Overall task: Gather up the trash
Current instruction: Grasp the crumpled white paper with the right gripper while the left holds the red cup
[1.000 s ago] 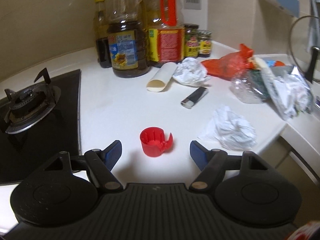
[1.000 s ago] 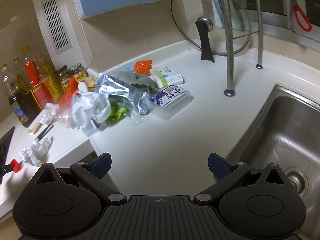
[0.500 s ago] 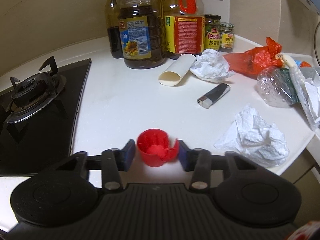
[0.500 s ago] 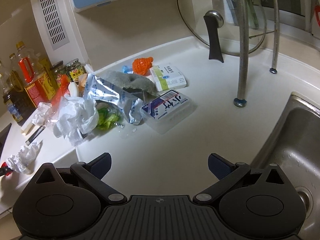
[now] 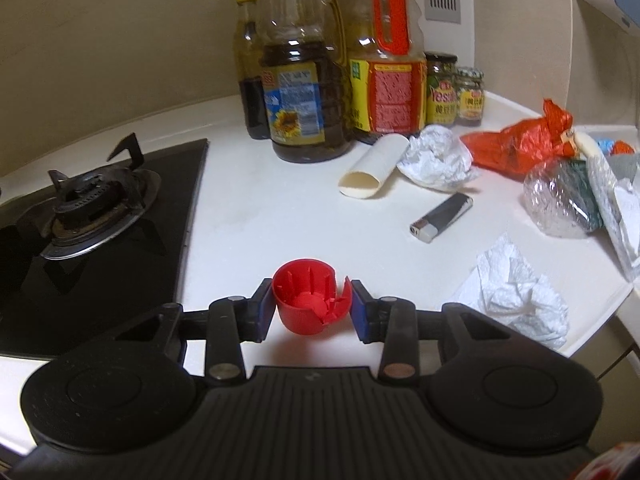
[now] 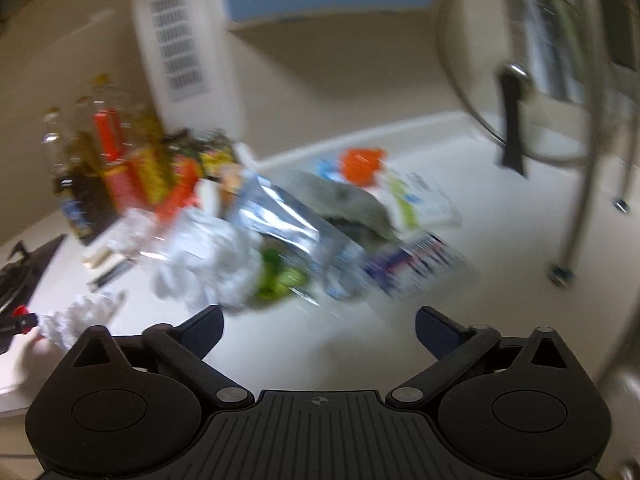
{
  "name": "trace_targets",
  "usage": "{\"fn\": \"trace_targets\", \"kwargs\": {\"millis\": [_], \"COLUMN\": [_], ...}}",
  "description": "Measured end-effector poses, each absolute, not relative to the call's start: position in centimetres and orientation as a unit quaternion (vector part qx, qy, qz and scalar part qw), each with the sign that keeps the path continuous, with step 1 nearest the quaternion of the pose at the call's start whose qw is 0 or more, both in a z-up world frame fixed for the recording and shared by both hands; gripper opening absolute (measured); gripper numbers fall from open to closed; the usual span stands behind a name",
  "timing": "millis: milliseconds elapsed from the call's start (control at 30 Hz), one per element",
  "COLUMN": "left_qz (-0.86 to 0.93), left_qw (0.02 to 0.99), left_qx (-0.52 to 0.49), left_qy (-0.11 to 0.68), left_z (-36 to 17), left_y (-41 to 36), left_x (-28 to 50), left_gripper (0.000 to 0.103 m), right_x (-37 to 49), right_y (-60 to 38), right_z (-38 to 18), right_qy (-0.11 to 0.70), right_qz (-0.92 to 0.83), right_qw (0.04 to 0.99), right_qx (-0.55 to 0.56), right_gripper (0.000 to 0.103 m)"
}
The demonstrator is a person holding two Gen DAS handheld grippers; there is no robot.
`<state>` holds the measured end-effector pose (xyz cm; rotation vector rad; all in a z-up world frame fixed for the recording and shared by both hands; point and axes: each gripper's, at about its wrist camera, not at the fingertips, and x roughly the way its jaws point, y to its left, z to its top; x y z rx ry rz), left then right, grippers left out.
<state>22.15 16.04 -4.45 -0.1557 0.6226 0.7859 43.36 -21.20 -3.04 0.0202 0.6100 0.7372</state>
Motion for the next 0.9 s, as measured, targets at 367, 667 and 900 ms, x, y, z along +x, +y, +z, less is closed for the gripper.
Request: {"fn": "trace_targets", "kwargs": {"millis": [367, 667, 900], "left_qz": [0.403, 0.412, 0.398], "left_qw": [0.867, 0.864, 0.873], "left_qx": [-0.081, -0.083, -0.078], "left_qy": [0.281, 0.277, 0.270], "left_z": [-2.1, -1.3, -0.3], "left_y": [15.0, 13.5, 12.2], "left_x": [19.7, 18.4, 17.8], "left_gripper": [0.036, 0.037, 0.037], "right_x": [45.5, 48.1, 47.9], "right_y": [-14.6, -12.8, -13.8], "right_z": [-3.2, -4.5, -4.0], "right_qy": [0.273, 0.303, 0.280], "right_qz": [0.447, 0.438, 0.438], "right_qw": [0.852, 0.846, 0.852], "right_qx": [0.013, 0.029, 0.057], "right_gripper": [0.059, 0.032, 0.013]}}
